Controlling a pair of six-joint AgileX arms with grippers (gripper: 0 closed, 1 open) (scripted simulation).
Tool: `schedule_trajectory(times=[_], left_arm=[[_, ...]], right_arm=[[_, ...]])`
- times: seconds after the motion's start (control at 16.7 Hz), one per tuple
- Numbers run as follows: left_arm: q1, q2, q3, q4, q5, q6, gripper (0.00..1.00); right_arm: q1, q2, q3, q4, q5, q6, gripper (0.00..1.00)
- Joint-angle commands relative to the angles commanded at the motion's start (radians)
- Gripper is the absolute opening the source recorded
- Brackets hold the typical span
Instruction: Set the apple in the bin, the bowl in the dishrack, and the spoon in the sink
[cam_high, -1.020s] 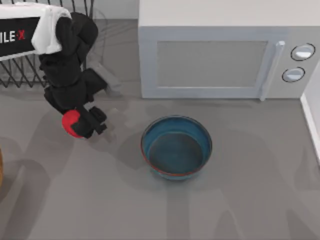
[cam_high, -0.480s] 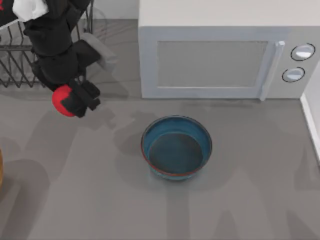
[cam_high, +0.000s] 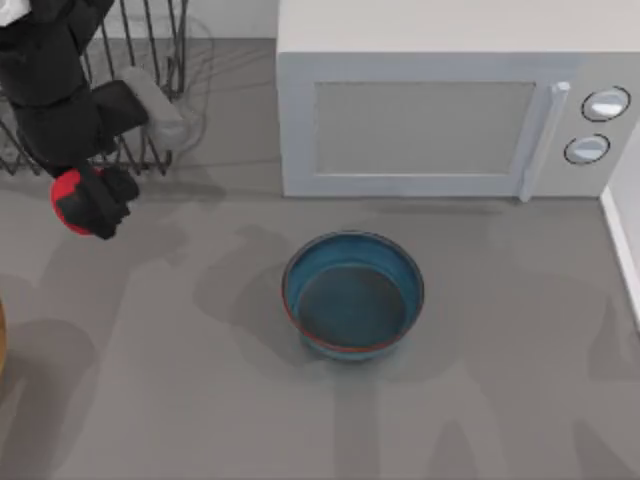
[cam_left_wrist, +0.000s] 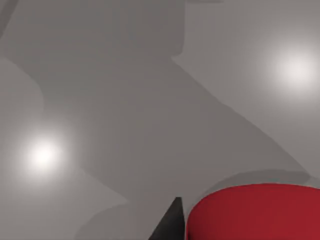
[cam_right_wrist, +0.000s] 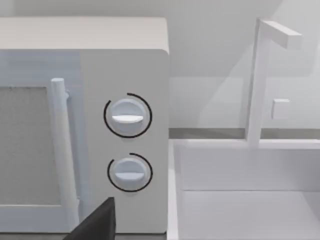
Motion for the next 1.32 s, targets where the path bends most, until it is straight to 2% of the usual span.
schedule_trajectory(times=[0.48,0.72,0.9,1.32], left_arm=[[0.270,-0.219,-0.161,-0.129,-0.008,0.704,0.00],[0.389,-0.335,-0.239,-0.168,-0.012,0.968,0.00],[0.437,-0.391,-0.274,-0.176,-0.012,1.056,0.00],[0.439,-0.392,-0.291,-0.160,-0.012,1.063,0.00]], right_arm=[[0.000,0.000,0.000,0.000,0.000,0.000,1.00],[0.000,0.000,0.000,0.000,0.000,0.000,1.00],[0.000,0.000,0.000,0.000,0.000,0.000,1.00],[0.000,0.000,0.000,0.000,0.000,0.000,1.00]])
